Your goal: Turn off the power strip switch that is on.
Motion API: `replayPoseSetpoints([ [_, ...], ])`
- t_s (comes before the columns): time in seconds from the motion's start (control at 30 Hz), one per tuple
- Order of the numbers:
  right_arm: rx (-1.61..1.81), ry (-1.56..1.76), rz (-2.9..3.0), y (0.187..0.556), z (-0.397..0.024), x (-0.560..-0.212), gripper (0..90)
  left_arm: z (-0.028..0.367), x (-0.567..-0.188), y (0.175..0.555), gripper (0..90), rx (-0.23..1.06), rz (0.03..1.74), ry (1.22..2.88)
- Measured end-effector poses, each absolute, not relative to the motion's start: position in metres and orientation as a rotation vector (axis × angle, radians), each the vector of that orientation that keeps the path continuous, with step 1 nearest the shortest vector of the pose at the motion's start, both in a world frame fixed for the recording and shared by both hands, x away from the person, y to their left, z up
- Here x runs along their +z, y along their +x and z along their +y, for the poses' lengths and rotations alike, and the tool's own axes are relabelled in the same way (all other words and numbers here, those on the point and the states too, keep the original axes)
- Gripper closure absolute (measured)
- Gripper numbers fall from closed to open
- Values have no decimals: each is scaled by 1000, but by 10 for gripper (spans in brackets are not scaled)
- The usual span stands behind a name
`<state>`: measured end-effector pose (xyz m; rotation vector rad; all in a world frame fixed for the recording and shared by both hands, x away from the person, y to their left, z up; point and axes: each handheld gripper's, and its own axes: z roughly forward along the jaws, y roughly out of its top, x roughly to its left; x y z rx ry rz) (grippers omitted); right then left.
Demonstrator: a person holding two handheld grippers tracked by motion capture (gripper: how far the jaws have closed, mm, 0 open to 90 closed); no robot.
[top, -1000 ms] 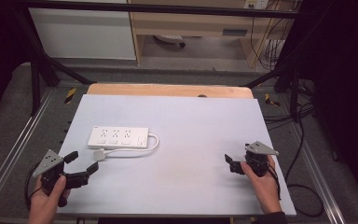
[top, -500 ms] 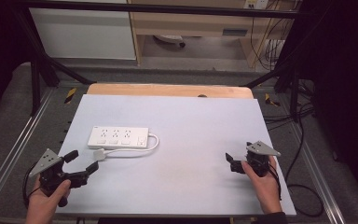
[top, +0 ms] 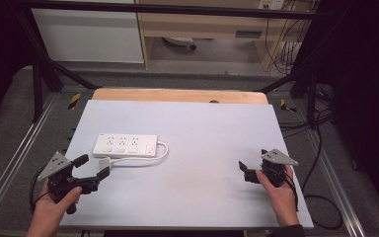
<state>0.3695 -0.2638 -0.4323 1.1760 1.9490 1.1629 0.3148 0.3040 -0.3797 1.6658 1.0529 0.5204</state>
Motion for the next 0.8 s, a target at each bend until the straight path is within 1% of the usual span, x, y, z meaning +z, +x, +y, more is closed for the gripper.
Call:
replayPoseSetpoints([
  [0.8, 1169, 1174, 1947, 369, -265, -432, 47, 293, -361, 332, 62, 489, 1018, 1706],
])
